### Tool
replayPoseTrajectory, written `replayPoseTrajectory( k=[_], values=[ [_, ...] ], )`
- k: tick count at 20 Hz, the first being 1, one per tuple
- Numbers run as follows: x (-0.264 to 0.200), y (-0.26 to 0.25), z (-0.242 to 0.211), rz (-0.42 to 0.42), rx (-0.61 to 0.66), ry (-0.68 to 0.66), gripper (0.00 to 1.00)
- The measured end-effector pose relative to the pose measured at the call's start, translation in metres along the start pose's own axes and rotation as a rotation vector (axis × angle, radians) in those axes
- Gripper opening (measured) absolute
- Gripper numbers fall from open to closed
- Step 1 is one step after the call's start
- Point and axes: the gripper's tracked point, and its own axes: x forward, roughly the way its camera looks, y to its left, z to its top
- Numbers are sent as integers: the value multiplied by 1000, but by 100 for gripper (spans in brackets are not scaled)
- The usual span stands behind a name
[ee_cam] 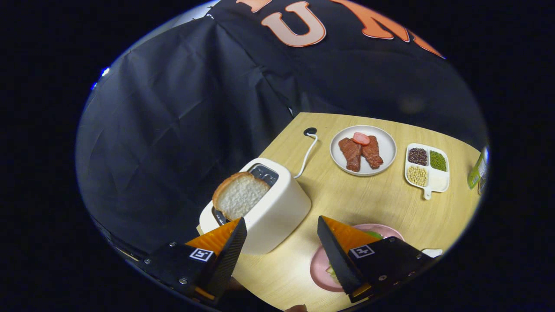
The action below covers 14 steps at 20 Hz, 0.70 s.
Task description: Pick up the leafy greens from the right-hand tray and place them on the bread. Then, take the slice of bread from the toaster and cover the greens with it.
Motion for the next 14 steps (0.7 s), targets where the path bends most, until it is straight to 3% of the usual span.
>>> replayPoseTrajectory(
  k=[7,14],
  values=[
    [19,54,23,54,-21,50,98],
    [39,82,30,43,-49,113,97]
  ],
)
